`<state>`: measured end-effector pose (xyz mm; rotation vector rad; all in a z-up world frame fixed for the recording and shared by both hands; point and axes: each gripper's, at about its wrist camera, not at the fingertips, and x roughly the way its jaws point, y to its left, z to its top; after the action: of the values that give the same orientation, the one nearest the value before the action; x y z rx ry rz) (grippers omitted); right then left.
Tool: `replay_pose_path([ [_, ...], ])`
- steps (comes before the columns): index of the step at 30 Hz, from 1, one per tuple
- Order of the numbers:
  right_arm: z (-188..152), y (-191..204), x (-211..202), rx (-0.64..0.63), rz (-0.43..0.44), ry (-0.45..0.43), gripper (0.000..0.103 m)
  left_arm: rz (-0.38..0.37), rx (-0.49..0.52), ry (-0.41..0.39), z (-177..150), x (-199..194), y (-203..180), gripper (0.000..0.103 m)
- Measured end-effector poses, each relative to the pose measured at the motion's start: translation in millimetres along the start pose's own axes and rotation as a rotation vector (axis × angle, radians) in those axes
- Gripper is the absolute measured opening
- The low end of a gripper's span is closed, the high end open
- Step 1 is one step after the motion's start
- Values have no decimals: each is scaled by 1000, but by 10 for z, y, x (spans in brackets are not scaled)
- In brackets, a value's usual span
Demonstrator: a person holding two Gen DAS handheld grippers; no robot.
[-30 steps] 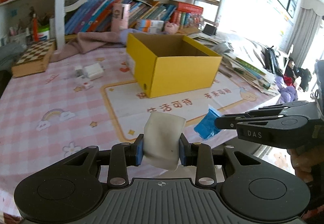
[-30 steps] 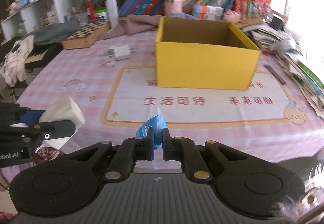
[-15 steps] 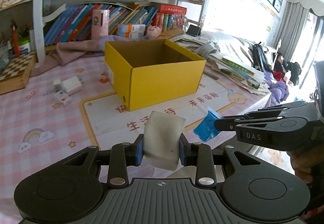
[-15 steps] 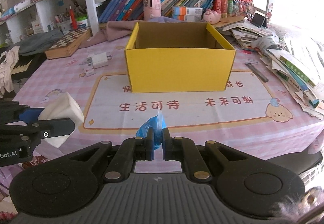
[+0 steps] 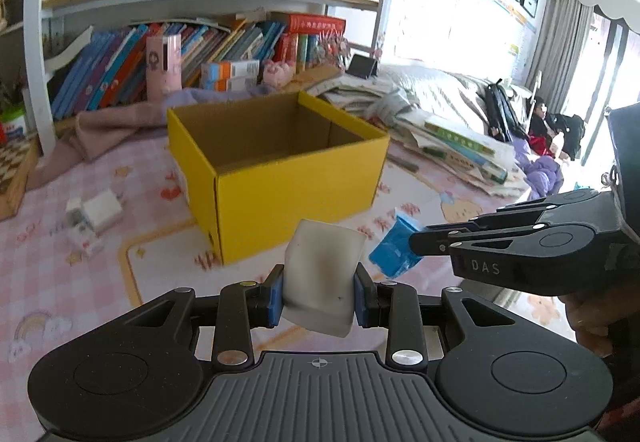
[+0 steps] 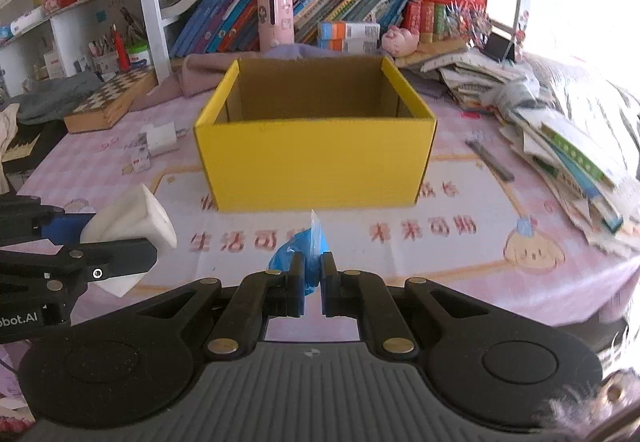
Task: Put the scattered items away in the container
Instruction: 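Carry the sponge block and blue packet with both tools toward the yellow box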
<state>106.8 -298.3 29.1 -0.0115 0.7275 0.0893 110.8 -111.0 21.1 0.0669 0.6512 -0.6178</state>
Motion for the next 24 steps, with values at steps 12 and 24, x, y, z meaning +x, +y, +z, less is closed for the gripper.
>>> replay_pose_path([
  [12, 559, -363, 226, -64, 8, -126, 7, 16, 32, -129, 497, 235, -58, 32],
  [24, 1317, -707, 648, -135, 42, -249, 7, 152, 45, -188, 1026, 538, 60, 32],
])
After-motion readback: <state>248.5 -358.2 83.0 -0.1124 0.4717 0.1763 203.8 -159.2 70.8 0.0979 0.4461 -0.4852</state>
